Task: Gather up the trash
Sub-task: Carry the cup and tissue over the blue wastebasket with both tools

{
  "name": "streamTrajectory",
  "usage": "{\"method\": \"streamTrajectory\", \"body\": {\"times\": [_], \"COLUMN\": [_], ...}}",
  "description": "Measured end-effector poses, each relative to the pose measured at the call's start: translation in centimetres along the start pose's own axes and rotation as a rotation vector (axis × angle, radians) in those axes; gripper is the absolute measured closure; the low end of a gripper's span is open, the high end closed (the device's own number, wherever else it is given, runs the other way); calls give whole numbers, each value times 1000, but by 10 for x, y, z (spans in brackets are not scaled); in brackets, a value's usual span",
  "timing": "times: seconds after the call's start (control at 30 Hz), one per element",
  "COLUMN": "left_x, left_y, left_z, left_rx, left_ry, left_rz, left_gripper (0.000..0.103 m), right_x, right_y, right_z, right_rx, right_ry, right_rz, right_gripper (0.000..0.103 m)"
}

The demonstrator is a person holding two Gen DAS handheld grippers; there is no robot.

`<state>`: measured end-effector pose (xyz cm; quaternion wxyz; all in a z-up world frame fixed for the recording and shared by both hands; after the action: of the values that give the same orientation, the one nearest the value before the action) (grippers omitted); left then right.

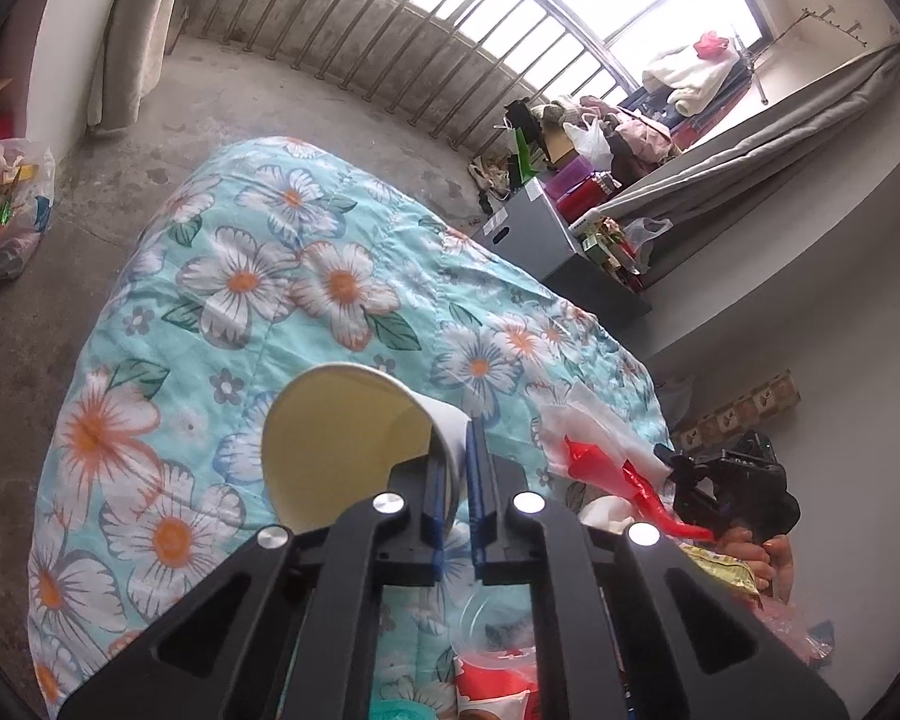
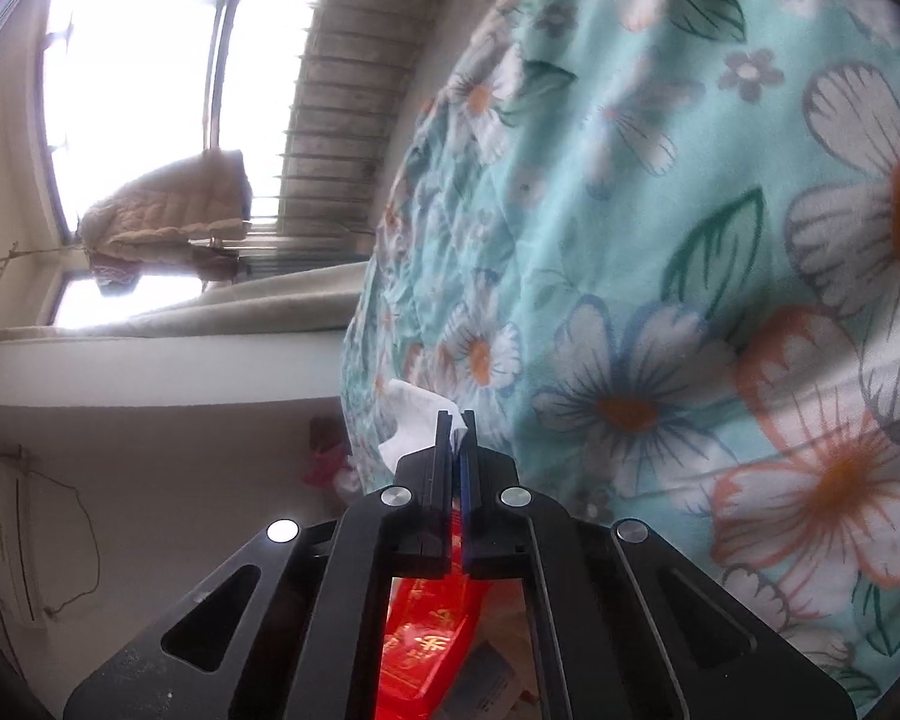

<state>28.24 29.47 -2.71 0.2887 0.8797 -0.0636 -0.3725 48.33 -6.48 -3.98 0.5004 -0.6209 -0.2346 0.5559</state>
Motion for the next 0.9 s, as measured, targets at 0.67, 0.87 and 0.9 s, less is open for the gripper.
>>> {"method": "streamTrajectory", "body": {"times": [0.67, 0.87, 0.9], "left_x": [-109, -138, -140], "left_y": [93, 153, 168], "left_z": [-5, 24, 32], "left_rx": [197, 319, 350], "left_ry": [241, 217, 198], "left_rz": [131, 235, 255], "left_gripper": [100, 100, 100], "right_x": [-161, -237, -249], "right_y": [-89, -48, -39], "right_z": [64, 120, 128], "right_rx": [-263, -253, -242], "right_ry": [254, 362, 383], "right_rz": [-239, -299, -313], "right_gripper": [103, 103, 103]}}
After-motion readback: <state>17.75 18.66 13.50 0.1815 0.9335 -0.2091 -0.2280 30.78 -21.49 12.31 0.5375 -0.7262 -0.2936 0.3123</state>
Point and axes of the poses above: each gripper's, at about its wrist camera, not at the fingertips, and x roughly the way its jaws point, y to its right, z to its underside, the point moved 2 cm from there along x, roughly the way its jaws point, and after that the axes turned 4 degrees about x, right-handed, at the moved point
